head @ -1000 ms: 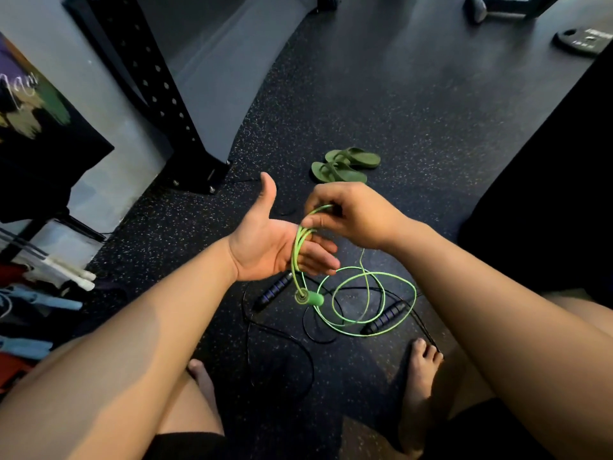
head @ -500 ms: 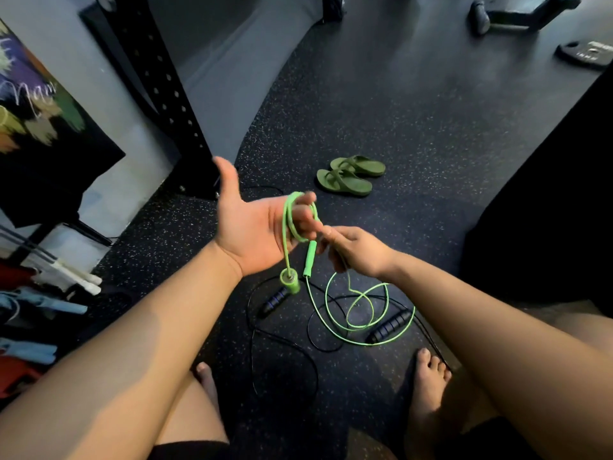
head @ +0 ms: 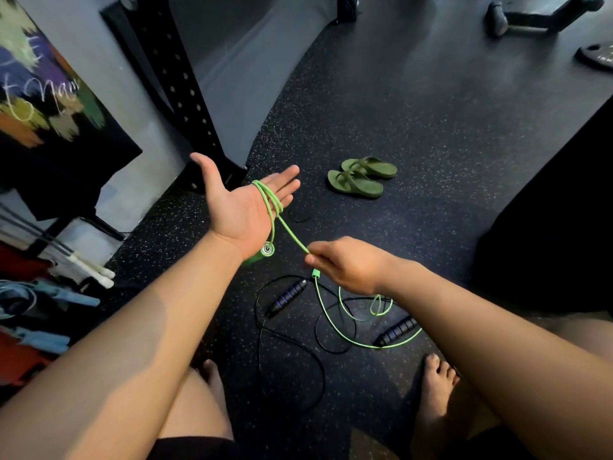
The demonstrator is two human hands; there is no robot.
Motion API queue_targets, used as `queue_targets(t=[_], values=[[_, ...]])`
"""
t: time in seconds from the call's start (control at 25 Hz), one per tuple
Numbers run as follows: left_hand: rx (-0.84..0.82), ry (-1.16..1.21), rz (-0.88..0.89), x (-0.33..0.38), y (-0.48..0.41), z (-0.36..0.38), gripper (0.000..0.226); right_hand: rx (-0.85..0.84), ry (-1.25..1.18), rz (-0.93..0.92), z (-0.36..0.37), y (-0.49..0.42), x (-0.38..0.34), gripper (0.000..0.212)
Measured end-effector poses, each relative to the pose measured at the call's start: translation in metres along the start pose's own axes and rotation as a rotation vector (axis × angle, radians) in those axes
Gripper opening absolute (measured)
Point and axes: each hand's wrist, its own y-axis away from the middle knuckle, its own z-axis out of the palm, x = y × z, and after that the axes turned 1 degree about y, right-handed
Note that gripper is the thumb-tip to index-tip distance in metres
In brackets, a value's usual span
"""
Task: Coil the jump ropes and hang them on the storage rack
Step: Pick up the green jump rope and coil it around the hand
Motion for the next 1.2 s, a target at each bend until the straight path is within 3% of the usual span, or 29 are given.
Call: queue_targets(t=[0.16, 0.28, 0.36, 0.64, 0.84, 1.0, 1.2], values=[[0.012, -0.364, -0.136, -0.018, -0.005, 0.000, 0.138, 0.175, 0.152, -0.103, -0.013, -0.005, -0.015, 0.027], [-0.229, -0.626, -0.317, -0.029, 0.004, 0.007, 0.141, 0.331, 0.157, -0.115, -0.027, -0.004, -0.005, 0.024], [-0.340, -0.649, -0.408, -0.032, 0.007, 0.009, 0.137, 0.351, 0.096, -0.064, -0.032, -0.003, 0.007, 0.021], [-0.420, -0.602, -0.597, -0.027, 0.017, 0.025, 0.130, 0.416, -0.251, 0.059, -0.029, 0.002, 0.031, 0.025], [-0.336, -0.288, -0.438, -0.016, 0.019, 0.030, 0.121, 0.391, -0.341, 0.176, -0.015, 0.000, 0.038, 0.035], [-0.163, 0.078, -0.210, -0.006, 0.013, 0.019, 0.124, 0.191, -0.293, 0.255, -0.004, -0.003, 0.035, 0.026], [-0.078, 0.038, -0.062, -0.006, 0.006, 0.010, 0.132, -0.087, -0.227, 0.219, 0.002, -0.005, 0.017, 0.015]])
